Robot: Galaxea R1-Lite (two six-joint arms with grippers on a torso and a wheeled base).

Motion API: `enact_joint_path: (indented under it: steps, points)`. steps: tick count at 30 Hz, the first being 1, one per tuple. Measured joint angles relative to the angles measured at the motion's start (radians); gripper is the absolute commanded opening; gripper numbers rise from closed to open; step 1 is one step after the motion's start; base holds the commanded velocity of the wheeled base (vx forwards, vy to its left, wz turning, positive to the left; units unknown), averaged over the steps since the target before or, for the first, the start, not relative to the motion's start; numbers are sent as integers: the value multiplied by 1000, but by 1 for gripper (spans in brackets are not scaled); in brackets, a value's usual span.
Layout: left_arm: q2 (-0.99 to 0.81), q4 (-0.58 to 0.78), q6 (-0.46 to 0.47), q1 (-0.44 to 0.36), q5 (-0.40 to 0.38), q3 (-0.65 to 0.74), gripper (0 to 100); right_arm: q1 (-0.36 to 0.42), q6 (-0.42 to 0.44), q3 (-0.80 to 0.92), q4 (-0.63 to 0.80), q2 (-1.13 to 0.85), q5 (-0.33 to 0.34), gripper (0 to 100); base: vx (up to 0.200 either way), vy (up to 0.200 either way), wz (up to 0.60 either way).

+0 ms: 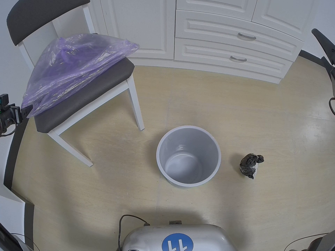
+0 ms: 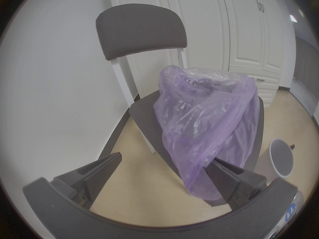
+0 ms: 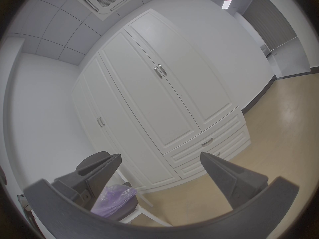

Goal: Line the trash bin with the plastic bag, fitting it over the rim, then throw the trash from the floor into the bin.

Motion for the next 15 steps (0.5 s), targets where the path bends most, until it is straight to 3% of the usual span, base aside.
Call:
enact_joint_path:
  steps: [15]
  points:
    - [4, -64, -32, -22, -2, 23, 100, 0, 6, -4, -1, -5, 3, 100, 0, 0, 0]
